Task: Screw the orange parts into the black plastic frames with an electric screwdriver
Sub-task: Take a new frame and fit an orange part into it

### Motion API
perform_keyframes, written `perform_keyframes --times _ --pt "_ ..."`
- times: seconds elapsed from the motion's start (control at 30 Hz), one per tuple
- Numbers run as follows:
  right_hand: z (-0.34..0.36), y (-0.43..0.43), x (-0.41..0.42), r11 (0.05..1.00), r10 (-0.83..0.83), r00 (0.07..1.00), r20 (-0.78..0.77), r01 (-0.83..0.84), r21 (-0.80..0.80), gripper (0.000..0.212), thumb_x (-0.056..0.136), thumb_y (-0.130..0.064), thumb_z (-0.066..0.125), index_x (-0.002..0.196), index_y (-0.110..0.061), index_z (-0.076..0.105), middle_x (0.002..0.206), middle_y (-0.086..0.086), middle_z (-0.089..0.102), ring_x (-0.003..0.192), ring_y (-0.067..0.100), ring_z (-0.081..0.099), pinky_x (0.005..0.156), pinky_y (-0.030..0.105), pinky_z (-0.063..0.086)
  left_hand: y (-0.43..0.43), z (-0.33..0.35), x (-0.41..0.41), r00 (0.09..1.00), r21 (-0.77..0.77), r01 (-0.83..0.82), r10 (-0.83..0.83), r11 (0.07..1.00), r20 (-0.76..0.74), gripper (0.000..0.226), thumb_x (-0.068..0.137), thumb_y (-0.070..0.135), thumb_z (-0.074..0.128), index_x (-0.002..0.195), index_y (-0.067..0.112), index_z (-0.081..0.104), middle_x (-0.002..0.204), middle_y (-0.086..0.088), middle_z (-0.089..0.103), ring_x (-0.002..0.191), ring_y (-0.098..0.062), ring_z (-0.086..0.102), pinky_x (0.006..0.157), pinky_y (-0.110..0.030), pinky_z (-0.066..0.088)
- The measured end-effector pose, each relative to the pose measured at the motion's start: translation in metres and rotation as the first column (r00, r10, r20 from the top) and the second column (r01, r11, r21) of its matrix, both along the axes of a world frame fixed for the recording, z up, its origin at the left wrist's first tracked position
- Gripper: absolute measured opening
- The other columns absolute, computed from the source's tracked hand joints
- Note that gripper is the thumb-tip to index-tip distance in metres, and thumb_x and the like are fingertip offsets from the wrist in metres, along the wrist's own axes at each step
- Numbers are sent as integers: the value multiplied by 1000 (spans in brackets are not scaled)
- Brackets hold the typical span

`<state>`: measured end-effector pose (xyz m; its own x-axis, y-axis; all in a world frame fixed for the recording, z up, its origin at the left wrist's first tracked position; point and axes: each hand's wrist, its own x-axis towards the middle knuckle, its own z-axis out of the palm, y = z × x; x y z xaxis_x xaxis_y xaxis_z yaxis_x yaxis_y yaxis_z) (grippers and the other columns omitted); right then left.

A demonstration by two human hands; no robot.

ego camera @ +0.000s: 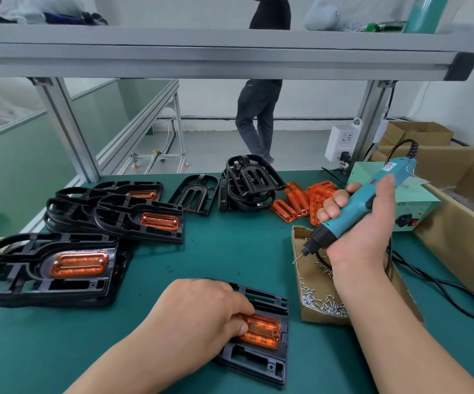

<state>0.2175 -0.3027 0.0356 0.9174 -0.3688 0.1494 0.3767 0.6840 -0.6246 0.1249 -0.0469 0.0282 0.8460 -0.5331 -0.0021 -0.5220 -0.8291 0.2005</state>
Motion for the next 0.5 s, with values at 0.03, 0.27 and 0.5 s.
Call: perform_keyframes --times 0.03,0.27,0.5 --pt "0 0 0 1000 0 1000 -2 0 -3 47 100 -65 59 86 -19 59 74 2 49 59 18 44 58 30 39 -1 0 0 1000 6 -14 14 1000 -6 39 98 63 51 135 52 51 117 21 66 106 -1 59 88 -26 50" --pt "1 -1 0 1000 -9 1000 -2 9 5 47 101 -64 58 87 -19 58 74 2 47 60 18 43 58 31 38 1 -1 -9 986 63 -164 162 984 35 42 91 72 47 98 34 61 83 15 66 77 -6 62 66 -26 49" --pt "1 -1 0 1000 -9 1000 8 9 0 47 101 -64 58 87 -19 58 74 2 49 59 17 45 56 30 41 5 5 -7 991 -17 -126 127 992 37 42 88 78 40 109 44 51 88 18 65 77 -4 59 65 -20 42"
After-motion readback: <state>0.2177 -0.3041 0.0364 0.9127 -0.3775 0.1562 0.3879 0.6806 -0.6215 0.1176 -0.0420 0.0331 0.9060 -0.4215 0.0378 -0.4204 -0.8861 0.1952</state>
